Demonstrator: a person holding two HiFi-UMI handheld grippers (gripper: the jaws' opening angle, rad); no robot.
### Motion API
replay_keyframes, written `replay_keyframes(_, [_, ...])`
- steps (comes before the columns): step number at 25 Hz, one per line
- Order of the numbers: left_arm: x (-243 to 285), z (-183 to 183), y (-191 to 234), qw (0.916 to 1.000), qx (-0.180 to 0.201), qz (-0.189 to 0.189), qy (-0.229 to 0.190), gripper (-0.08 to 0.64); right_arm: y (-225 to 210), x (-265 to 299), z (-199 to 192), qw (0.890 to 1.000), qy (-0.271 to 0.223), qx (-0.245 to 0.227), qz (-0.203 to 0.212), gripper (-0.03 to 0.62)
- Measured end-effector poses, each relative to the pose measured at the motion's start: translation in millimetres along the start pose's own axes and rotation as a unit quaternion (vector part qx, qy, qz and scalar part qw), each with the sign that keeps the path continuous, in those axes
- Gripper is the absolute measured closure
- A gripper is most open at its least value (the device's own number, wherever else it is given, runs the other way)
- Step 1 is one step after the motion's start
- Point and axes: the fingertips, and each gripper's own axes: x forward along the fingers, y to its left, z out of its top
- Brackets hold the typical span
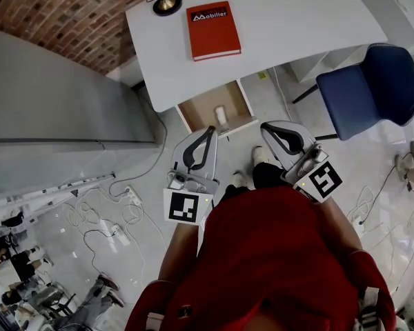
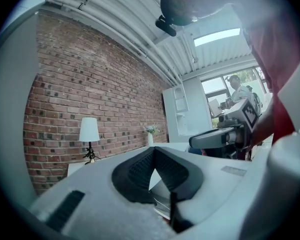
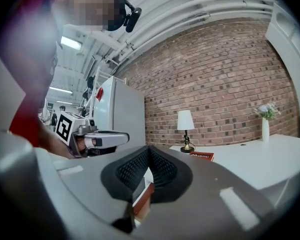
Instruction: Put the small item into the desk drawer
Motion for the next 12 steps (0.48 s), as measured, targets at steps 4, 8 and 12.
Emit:
replay_keyframes(4, [-2.7,0.6,0.3,1.0000,0.000,0.007,-0.002,0.557,1.8,-2.7,-1.0,1.000,0.000,-0.002,0.002,0.580])
replay_keyframes(8, [-4.7,-1.4,-2.0,0.9999,0.002,0.010,0.000,0.557,1.4,-5.8,-1.5,1.000,0.000,-0.002,0.001,0.580])
replay_keyframes(12, [-2.8,-1.1,-4.1,1.0000,0.002,0.009,0.000,0.557,-0.6,-8.2,-1.0,1.000,0.000,-0.003,0.000,0.580])
